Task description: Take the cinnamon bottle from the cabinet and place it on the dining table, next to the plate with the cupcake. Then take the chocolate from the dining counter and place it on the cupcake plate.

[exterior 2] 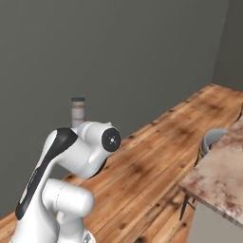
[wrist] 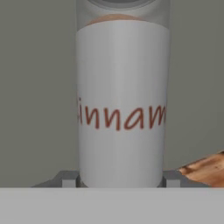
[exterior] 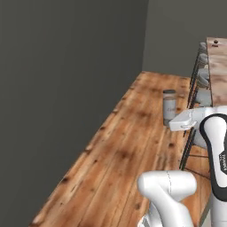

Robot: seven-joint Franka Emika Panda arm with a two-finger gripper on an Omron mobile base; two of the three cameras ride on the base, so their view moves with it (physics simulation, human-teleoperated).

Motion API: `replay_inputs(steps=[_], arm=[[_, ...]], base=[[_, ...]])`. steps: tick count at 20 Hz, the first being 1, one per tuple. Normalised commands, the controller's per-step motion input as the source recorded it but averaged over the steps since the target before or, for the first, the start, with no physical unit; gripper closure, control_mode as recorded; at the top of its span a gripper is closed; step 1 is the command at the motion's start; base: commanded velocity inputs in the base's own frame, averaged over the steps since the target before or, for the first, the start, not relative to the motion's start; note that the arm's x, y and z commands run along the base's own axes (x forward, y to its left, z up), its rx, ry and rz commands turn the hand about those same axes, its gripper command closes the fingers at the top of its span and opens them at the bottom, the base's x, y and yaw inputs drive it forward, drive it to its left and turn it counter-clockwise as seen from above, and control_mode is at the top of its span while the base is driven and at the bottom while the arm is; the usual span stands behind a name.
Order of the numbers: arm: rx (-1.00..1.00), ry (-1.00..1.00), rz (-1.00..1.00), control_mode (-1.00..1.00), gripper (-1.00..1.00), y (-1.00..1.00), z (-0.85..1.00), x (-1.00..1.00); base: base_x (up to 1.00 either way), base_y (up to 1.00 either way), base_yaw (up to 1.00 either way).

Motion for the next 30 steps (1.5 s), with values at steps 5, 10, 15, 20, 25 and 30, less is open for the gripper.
replay_inputs(steps=[5,10,15,20,25,30], arm=[[0.0,0.0,0.0,1.0,1.0,0.0,0.0,0.0],[0.0,0.0,0.0,1.0,1.0,0.0,0.0,0.0],[0.0,0.0,0.0,1.0,1.0,0.0,0.0,0.0],[0.0,0.0,0.0,1.0,1.0,0.0,0.0,0.0],[0.0,0.0,0.0,1.0,1.0,0.0,0.0,0.0],[0.0,0.0,0.0,1.0,1.0,0.0,0.0,0.0]], base=[[0.73,0.35,-0.37],[0.77,0.34,-0.31],[0.82,0.33,-0.25],[0.86,0.32,-0.18],[0.87,0.31,-0.17],[0.85,0.3,-0.23]])
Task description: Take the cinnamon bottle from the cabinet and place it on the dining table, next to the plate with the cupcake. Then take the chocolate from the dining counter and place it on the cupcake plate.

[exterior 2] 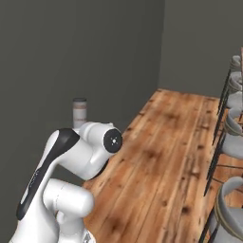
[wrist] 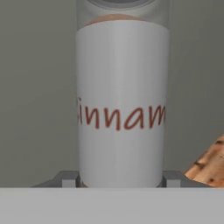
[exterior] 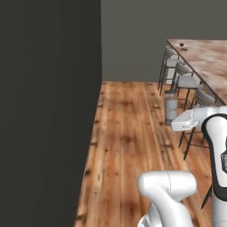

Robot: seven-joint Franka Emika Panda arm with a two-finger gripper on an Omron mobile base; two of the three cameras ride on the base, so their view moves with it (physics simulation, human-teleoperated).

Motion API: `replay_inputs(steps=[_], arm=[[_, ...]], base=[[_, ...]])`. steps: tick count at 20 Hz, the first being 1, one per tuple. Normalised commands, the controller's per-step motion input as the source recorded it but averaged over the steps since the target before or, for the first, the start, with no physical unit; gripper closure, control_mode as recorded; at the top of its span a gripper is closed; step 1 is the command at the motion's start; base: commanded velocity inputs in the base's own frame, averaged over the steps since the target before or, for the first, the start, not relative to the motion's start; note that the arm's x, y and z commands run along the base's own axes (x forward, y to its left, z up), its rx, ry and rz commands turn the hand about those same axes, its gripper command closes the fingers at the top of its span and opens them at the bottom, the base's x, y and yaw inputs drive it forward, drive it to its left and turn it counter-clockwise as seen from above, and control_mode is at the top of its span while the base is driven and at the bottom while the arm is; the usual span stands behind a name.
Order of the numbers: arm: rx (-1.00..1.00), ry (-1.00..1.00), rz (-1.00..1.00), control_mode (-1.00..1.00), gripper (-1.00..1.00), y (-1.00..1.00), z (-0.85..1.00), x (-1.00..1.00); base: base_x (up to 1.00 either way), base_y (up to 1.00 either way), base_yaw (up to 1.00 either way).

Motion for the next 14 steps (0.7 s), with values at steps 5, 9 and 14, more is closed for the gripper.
replay_inputs(steps=[5,9,14], arm=[[0.0,0.0,0.0,1.0,1.0,0.0,0.0,0.0],[0.0,0.0,0.0,1.0,1.0,0.0,0.0,0.0],[0.0,0.0,0.0,1.0,1.0,0.0,0.0,0.0]], base=[[0.85,0.3,-0.24],[0.84,0.26,-0.22],[0.84,0.21,-0.19]])
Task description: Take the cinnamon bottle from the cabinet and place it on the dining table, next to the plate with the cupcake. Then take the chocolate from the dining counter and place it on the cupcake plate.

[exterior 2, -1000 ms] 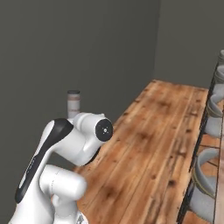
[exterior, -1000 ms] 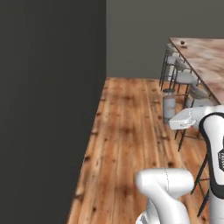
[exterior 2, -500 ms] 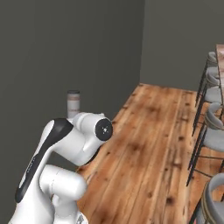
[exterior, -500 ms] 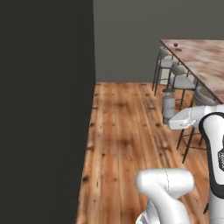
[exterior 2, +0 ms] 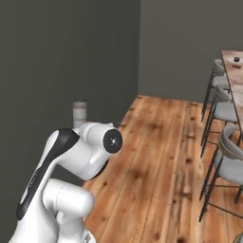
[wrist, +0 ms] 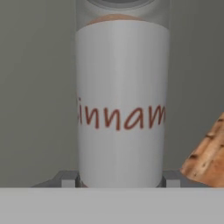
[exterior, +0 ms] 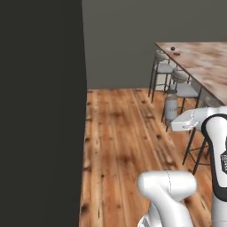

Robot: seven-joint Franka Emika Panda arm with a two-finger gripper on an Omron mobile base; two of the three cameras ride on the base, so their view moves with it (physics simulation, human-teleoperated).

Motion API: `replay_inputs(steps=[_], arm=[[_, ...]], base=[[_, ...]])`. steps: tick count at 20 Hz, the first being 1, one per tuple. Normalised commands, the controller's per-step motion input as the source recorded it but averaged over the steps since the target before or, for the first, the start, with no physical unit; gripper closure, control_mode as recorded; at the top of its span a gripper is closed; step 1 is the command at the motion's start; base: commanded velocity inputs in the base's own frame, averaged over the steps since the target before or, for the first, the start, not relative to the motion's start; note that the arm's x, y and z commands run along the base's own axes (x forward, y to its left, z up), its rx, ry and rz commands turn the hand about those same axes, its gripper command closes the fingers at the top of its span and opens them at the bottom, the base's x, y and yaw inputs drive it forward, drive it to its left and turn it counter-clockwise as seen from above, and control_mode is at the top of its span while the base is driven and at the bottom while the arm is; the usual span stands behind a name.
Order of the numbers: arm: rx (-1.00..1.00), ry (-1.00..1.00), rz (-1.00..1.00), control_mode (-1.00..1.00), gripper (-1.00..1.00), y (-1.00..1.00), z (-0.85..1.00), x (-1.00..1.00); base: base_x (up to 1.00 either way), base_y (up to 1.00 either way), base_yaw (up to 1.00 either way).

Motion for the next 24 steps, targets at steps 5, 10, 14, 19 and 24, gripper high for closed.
replay_inputs(steps=[5,10,14,19,24], arm=[[0.0,0.0,0.0,1.0,1.0,0.0,0.0,0.0],[0.0,0.0,0.0,1.0,1.0,0.0,0.0,0.0],[0.0,0.0,0.0,1.0,1.0,0.0,0.0,0.0],[0.0,0.0,0.0,1.0,1.0,0.0,0.0,0.0],[0.0,0.0,0.0,1.0,1.0,0.0,0.0,0.0]], base=[[0.84,0.13,-0.15],[0.87,0.07,-0.09],[0.89,0.0,-0.01],[0.9,0.0,0.0],[0.89,0.0,0.0]])
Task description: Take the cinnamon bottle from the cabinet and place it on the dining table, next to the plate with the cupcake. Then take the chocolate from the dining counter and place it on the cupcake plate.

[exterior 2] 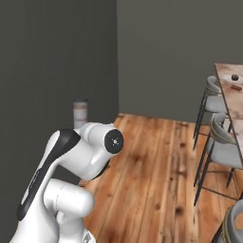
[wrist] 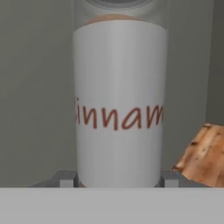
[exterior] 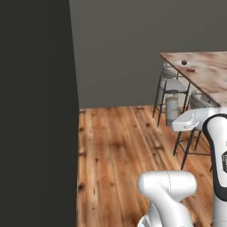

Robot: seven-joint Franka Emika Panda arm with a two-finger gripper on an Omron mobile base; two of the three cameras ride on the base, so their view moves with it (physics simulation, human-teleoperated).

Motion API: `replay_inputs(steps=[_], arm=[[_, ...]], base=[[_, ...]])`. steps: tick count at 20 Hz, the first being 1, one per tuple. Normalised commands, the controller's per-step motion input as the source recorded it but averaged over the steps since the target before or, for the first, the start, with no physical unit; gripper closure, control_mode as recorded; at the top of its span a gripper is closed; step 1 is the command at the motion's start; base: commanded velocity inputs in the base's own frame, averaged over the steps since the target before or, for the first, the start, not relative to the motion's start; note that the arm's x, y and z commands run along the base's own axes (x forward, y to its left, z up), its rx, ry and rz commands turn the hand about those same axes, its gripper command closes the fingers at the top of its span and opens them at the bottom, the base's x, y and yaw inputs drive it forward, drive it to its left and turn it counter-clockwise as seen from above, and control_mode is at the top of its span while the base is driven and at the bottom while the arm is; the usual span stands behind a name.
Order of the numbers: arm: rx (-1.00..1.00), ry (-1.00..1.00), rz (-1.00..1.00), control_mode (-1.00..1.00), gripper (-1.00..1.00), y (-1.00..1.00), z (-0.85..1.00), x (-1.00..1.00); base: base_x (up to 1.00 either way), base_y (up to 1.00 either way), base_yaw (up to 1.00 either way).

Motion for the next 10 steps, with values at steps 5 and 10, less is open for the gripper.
replay_inputs(steps=[5,10], arm=[[0.0,0.0,0.0,1.0,1.0,0.0,0.0,0.0],[0.0,0.0,0.0,1.0,1.0,0.0,0.0,0.0]], base=[[0.89,0.0,0.0],[0.89,-0.01,0.0]])
